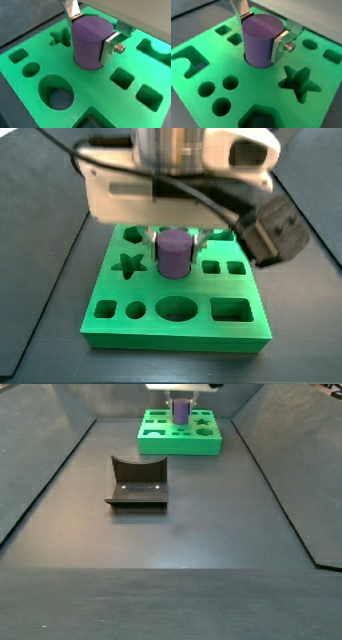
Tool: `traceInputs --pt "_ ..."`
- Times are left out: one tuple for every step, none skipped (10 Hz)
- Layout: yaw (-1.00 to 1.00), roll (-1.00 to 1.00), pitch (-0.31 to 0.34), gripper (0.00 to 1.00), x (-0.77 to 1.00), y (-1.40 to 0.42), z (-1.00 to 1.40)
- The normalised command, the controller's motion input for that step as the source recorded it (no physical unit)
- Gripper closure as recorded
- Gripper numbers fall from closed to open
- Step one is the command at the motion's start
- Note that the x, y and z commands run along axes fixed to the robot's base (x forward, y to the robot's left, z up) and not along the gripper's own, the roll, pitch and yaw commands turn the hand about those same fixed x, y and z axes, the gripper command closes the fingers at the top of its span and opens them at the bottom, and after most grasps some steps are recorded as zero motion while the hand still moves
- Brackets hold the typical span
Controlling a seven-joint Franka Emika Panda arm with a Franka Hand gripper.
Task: Insert the round object.
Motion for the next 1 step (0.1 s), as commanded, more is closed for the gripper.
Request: traceInputs --pt "0.00 -0.02 0.014 1.00 0.09 0.00 -0.01"
